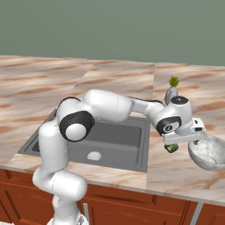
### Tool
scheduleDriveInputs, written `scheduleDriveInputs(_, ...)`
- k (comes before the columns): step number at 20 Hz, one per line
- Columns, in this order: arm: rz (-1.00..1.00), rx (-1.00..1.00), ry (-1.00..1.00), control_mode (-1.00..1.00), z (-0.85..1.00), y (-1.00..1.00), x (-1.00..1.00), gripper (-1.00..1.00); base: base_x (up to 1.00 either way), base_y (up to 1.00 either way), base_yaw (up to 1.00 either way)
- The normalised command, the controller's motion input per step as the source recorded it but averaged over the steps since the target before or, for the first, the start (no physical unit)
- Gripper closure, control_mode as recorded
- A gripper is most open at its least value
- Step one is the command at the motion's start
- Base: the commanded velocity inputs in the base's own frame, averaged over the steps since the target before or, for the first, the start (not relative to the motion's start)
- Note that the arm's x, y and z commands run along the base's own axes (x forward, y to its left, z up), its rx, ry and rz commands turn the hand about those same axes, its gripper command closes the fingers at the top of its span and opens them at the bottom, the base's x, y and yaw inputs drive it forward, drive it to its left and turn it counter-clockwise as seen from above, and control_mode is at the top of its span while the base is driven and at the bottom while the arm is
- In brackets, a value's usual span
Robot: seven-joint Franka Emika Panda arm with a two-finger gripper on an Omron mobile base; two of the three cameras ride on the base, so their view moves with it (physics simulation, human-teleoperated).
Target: Remove the kiwi and broccoli from the sink. Then move the bowl and cup from the counter to the sink for washing.
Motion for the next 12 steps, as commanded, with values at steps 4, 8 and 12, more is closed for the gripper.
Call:
scheduleDriveInputs(4, 0.00, 0.00, 0.05, -1.00, -0.16, -0.21, 0.07, -1.00, 0.00, 0.00, 0.00)
scheduleDriveInputs(8, 0.00, 0.00, 0.05, -1.00, -0.17, -0.22, 0.10, -1.00, 0.00, 0.00, 0.00)
scheduleDriveInputs(12, 0.00, 0.00, 0.04, -1.00, -0.18, -0.22, 0.08, -1.00, 0.00, 0.00, 0.00)
